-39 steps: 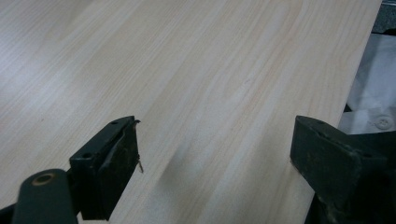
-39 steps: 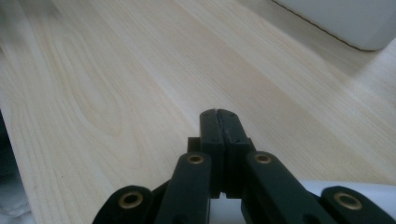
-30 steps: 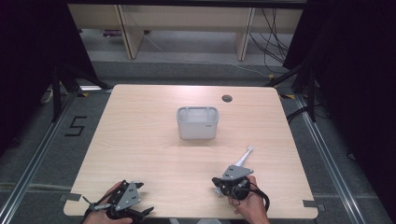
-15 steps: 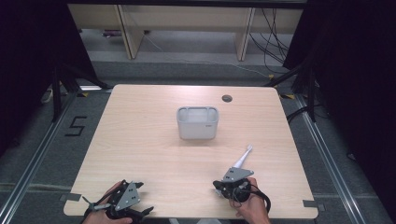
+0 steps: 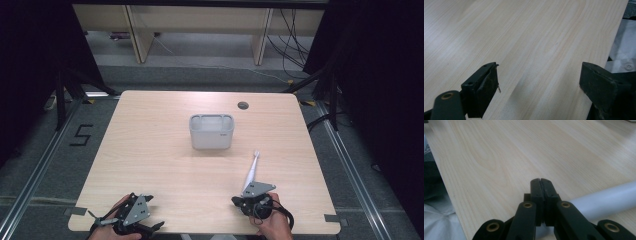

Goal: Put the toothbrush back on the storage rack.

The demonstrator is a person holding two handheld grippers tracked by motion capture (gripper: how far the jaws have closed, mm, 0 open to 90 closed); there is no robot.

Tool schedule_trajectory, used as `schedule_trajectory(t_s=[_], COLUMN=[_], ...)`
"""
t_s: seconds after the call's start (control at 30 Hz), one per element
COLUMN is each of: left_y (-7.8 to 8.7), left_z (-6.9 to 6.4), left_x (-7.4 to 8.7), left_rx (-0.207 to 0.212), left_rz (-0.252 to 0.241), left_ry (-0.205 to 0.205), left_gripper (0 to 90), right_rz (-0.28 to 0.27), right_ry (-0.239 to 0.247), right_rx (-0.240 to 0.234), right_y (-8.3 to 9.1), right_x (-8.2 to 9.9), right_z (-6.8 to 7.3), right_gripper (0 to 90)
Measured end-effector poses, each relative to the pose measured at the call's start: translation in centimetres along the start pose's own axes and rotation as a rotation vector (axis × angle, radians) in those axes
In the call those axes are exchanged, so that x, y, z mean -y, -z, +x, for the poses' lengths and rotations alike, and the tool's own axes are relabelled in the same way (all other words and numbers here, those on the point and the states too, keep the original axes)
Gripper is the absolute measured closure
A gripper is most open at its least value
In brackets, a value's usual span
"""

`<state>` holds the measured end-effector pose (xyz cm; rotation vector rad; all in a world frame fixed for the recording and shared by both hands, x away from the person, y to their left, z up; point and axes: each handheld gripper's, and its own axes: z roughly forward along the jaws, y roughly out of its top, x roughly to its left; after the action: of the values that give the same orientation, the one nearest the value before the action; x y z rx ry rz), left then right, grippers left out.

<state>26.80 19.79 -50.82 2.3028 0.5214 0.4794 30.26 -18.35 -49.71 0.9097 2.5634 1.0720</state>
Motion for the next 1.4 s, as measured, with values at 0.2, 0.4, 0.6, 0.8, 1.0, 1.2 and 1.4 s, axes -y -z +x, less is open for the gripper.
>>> schedule_trajectory(t_s=[0.2, 0.4, 0.6, 0.8, 1.0, 1.2, 1.4], left_y=[0.1, 0.0, 0.1, 0.1, 0.0, 0.0, 0.0], left_z=[0.0, 0.0, 0.0, 0.0, 0.0, 0.0, 0.0], left_x=[0.0, 0.0, 0.0, 0.0, 0.0, 0.0, 0.0], left_rx=[-0.003, -0.002, 0.0, 0.0, 0.001, 0.001, 0.0], left_rz=[0.009, 0.004, 0.009, 0.009, 0.001, 0.001, 0.0], left_ry=[-0.008, -0.002, -0.007, -0.007, 0.004, 0.001, 0.001], left_gripper=[14.8, 14.8, 14.8, 14.8, 14.8, 14.8, 14.8], right_rz=[0.011, -0.001, -0.001, 0.003, 0.028, 0.032, 0.043], right_ry=[-0.009, -0.027, -0.037, -0.026, -0.054, -0.057, -0.071], right_rx=[0.0, 0.015, 0.017, 0.011, 0.022, 0.029, 0.026], right_y=[0.6, 1.0, 1.4, 1.6, 2.1, 2.3, 2.5], right_x=[0.4, 0.8, 1.1, 1.5, 1.7, 2.0, 2.2], right_z=[-0.3, -0.5, -0.6, -1.0, -1.2, -1.4, -1.8], right_gripper=[88.8, 88.6, 88.4, 88.5, 88.5, 88.5, 88.6])
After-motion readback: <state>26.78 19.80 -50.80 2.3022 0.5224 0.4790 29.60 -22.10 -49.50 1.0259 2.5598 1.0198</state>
